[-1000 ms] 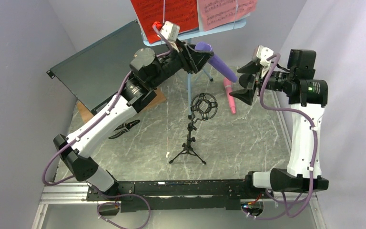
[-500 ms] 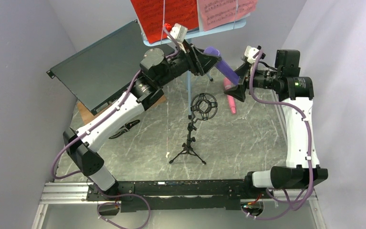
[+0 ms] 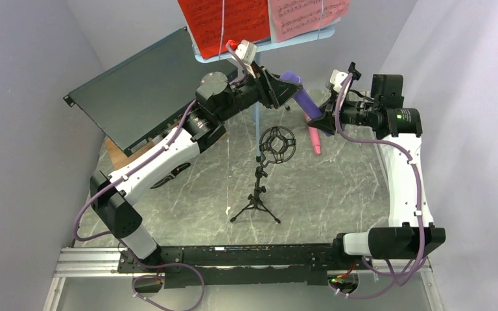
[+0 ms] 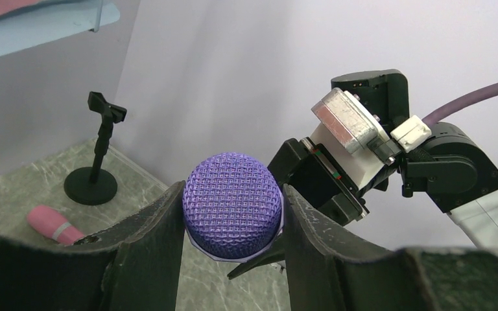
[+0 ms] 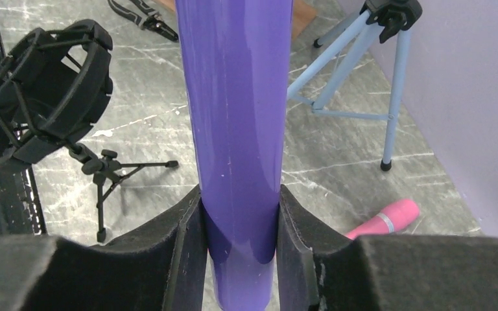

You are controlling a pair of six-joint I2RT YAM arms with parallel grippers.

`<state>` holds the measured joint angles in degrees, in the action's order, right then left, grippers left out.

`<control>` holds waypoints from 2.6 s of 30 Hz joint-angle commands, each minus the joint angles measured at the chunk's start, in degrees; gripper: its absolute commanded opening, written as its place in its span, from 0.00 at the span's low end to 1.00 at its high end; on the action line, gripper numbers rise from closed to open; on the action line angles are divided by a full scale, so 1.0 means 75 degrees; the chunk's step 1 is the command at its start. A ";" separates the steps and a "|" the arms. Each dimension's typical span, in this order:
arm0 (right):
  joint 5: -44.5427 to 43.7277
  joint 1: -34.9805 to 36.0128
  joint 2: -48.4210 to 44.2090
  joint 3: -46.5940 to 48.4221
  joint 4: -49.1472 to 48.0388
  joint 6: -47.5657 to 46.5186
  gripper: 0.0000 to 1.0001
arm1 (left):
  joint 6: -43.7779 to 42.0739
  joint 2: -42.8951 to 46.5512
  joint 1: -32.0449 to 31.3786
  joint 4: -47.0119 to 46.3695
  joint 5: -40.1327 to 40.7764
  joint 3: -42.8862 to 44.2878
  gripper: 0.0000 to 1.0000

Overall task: Pack up the instrument practice props
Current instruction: Place the microphone at the center of the board.

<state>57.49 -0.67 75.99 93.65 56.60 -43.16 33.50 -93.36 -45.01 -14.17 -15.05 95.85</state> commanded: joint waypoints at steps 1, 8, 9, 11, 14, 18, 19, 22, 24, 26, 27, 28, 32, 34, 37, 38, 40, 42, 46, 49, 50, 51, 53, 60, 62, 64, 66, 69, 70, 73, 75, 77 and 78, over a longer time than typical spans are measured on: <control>0.0671 -0.0161 -0.0245 -0.0184 -0.0045 -0.0353 0.00 | 0.0038 0.0288 0.0045 -0.0333 0.0226 -0.0302 0.38; 0.1420 -0.1223 -0.0707 -0.1687 -0.0813 0.0275 0.00 | -0.0712 0.0980 0.0081 -0.0093 0.0941 -0.0990 0.89; 0.1453 -0.1370 -0.0825 -0.1980 -0.1001 0.0437 0.00 | -0.0827 0.1122 0.0078 -0.0095 0.1022 -0.1138 0.95; 0.1404 -0.1572 -0.1046 -0.2548 -0.1439 0.0764 0.00 | -0.1040 0.1327 0.0084 -0.0038 0.1153 -0.1379 0.99; 0.1045 -0.1820 -0.1267 -0.3336 -0.2266 0.1490 0.00 | -0.1360 0.1653 0.0093 0.0097 0.1134 -0.1712 1.00; 0.0261 -0.2075 -0.1207 -0.4253 -0.3529 0.2604 0.00 | -0.2112 0.2172 0.0084 0.0324 0.0984 -0.2131 1.00; 0.0034 -0.2093 -0.1136 -0.4405 -0.3769 0.2835 0.00 | -0.2307 0.2338 0.0091 0.0481 0.1038 -0.2253 0.99; -0.0914 -0.2093 -0.0813 -0.4693 -0.4431 0.3468 0.00 | -0.2799 0.2947 0.0090 0.0944 0.1290 -0.2648 0.99; -0.1584 -0.2082 -0.0573 -0.4752 -0.4755 0.3825 0.00 | -0.2969 0.3357 0.0084 0.1068 0.1412 -0.3059 0.99; -0.2282 -0.2048 -0.0275 -0.4744 -0.5003 0.4195 0.00 | -0.3083 0.3772 0.0084 0.1130 0.1402 -0.3499 0.99; -0.2663 -0.2006 -0.0118 -0.4700 -0.5100 0.4364 0.00 | -0.3111 0.3988 0.0084 0.1165 0.1329 -0.3682 0.99; -0.3047 -0.1957 0.0066 -0.4650 -0.5194 0.4502 0.00 | -0.3161 0.4191 0.0084 0.1210 0.1251 -0.3893 1.00; -0.4287 -0.1676 0.0787 -0.4325 -0.5455 0.4933 0.00 | -0.3359 0.4918 0.0093 0.1585 0.0870 -0.4537 1.00; -0.4672 -0.1490 0.1208 -0.4088 -0.5469 0.4995 0.00 | -0.3354 0.5211 0.0090 0.1726 0.0756 -0.4851 0.99; -0.5070 -0.1260 0.1906 -0.3671 -0.5461 0.5029 0.00 | -0.3320 0.5560 0.0087 0.1866 0.0593 -0.5170 0.99; -0.5094 -0.1238 0.2174 -0.3517 -0.5471 0.5054 0.00 | -0.3292 0.5656 0.0087 0.1877 0.0549 -0.5245 1.00; -0.5203 -0.1235 0.2831 -0.3070 -0.5323 0.5074 0.00 | -0.3247 0.5824 0.0094 0.2073 0.0533 -0.5429 0.99; -0.5232 -0.1235 0.3423 -0.2528 -0.5084 0.5047 0.01 | -0.3219 0.5978 0.0084 0.2186 0.0483 -0.5582 0.99; -0.5342 -0.1224 0.4300 -0.1728 -0.4848 0.4942 0.05 | -0.3129 0.6259 0.0086 0.2300 0.0492 -0.5880 0.99; -0.5346 -0.1212 0.4849 -0.1238 -0.4614 0.4870 0.07 | -0.3018 0.6446 0.0089 0.2356 0.0581 -0.6072 1.00; -0.5352 -0.1212 0.5002 -0.1103 -0.4562 0.4854 0.07 | -0.2970 0.6492 0.0086 0.2349 0.0581 -0.6169 0.99; -0.5371 -0.1209 0.5134 -0.0987 -0.4521 0.4842 0.08 | -0.2921 0.6545 0.0084 0.2333 0.0576 -0.6241 1.00; -0.5406 -0.1210 0.5400 -0.0746 -0.4475 0.4852 0.13 | -0.2838 0.6601 0.0091 0.2282 0.0487 -0.6394 0.99; -0.5436 -0.1200 0.6271 0.0204 -0.4004 0.4894 0.20 | -0.2638 0.6668 0.0085 0.1987 -0.0167 -0.6762 0.99; -0.5465 -0.1194 0.6365 0.0302 -0.3974 0.4897 0.23 | -0.2551 0.6698 0.0087 0.1949 -0.0202 -0.6865 0.99; -0.5476 -0.1198 0.6424 0.0322 -0.3972 0.4879 0.27 | -0.2480 0.6739 0.0085 0.1949 -0.0191 -0.6963 0.99; -0.5480 -0.1200 0.6444 0.0294 -0.3983 0.4875 0.29 | -0.2437 0.6795 0.0084 0.1675 -0.0194 -0.7078 0.99; -0.5494 -0.1200 0.6458 0.0264 -0.4007 0.4885 0.34 | -0.2405 0.6846 0.0084 0.1574 -0.0204 -0.7173 0.99; -0.5497 -0.1200 0.6466 0.0254 -0.4007 0.4878 0.35 | -0.2407 0.6847 0.0087 0.1553 -0.0224 -0.7188 0.99; -0.5498 -0.1200 0.6459 0.0213 -0.4013 0.4866 0.39 | -0.2421 0.6857 0.0084 0.1513 -0.0326 -0.7224 1.00; -0.5494 -0.1200 0.6433 0.0175 -0.4019 0.4866 0.40 | -0.2411 0.6860 0.0087 0.1459 -0.0376 -0.7243 0.99; -0.5484 -0.1200 0.6414 0.0133 -0.4028 0.4875 0.41 | -0.2393 0.6861 0.0092 0.1410 -0.0395 -0.7277 0.99; -0.5486 -0.1200 0.6406 0.0110 -0.4039 0.4878 0.42 | -0.2382 0.6862 0.0085 0.1386 -0.0406 -0.7300 1.00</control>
<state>16.88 -9.65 124.97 93.27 26.94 -6.46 14.70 -42.78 -44.45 -0.67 -15.68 41.56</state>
